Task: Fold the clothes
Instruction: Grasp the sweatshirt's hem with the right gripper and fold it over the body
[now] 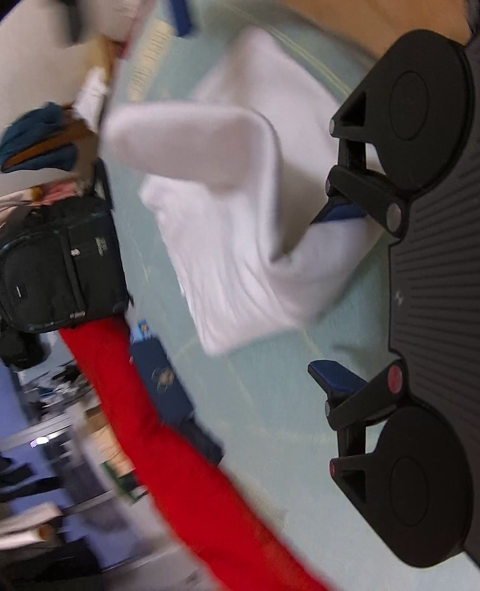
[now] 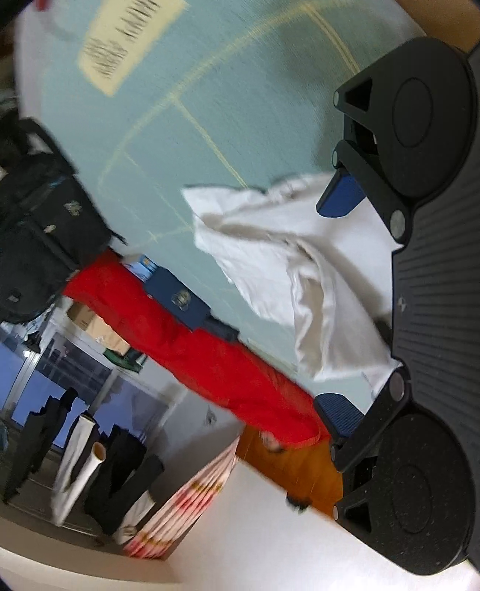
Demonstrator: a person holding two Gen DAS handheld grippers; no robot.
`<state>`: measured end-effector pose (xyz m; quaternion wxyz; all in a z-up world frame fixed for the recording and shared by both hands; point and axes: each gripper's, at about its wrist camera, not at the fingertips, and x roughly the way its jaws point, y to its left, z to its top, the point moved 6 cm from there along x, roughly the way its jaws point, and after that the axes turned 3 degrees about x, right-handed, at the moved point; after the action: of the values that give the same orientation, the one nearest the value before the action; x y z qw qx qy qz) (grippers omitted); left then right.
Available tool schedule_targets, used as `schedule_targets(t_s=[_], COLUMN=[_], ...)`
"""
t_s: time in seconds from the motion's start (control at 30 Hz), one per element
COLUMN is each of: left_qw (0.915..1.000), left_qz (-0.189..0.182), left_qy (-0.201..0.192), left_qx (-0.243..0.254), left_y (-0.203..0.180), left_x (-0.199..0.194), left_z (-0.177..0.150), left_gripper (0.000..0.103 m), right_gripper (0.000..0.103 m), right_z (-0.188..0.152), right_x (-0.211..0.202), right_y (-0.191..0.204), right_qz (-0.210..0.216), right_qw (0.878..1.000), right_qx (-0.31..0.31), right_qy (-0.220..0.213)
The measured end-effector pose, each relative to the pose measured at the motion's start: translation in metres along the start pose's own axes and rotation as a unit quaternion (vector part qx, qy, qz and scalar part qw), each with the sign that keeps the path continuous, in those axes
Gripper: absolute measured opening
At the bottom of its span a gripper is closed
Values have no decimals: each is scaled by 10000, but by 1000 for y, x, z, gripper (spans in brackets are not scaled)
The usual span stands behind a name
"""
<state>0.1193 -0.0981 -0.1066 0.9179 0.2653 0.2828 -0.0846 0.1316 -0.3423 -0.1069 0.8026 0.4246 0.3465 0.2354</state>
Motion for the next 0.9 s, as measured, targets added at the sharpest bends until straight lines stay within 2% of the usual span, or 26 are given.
schedule_targets(t_s=[0.07, 0.17, 0.23, 0.33, 0.47, 0.53, 0.7, 0.73, 0.77, 0.8, 0.83, 0.87, 0.9], left_qw=[9998, 9998, 9998, 9999, 9996, 9995, 9996, 9995, 9995, 9995, 9994, 9994, 9994], left_qz=[171, 192, 156, 70, -38, -62, -32, -41, -55, -71, -88, -105, -117], left_qy=[-2, -88, -104, -119, -142, -154, -190, -193, -193, -190, -187, -183, -181], left_qx=[133, 44, -7, -87, -236, -274, -217, -230, -251, -262, -268, -275, -272], left_y=[-4, -3, -1, 2, 5, 6, 4, 4, 5, 5, 6, 6, 6], left_x=[-1, -3, -4, -3, -3, -3, -3, -2, -1, -1, -1, -2, -2], left_z=[-10, -15, -16, -17, -20, -21, -21, -20, -20, -20, -21, -21, -21], left_gripper=[76, 76, 76, 76, 76, 76, 76, 76, 76, 76, 76, 76, 76], right_gripper=[103, 103, 103, 103, 103, 103, 96, 93, 82, 61, 51, 37, 31], right_z=[0, 0, -4, -5, -1, 1, 10, 11, 13, 14, 11, 10, 9], right_x=[11, 28, 48, 70, 81, 78, 73, 78, 84, 89, 92, 92, 91], right_y=[-3, -8, -13, -16, -8, -1, 7, 0, -6, -12, -18, -18, -15], right_qz=[186, 451, 363, 111, 47, 182, 310, 87, -136, -363, -597, -738, -808], right_qw=[9993, 9954, 9936, 9941, 9961, 9974, 9988, 9990, 9987, 9977, 9959, 9936, 9913], right_qx=[256, 635, 757, 707, 486, 314, -195, -280, -366, -454, -573, -803, -1000], right_qy=[220, 553, 755, 809, 741, 630, 332, 337, 342, 349, 360, 297, 277])
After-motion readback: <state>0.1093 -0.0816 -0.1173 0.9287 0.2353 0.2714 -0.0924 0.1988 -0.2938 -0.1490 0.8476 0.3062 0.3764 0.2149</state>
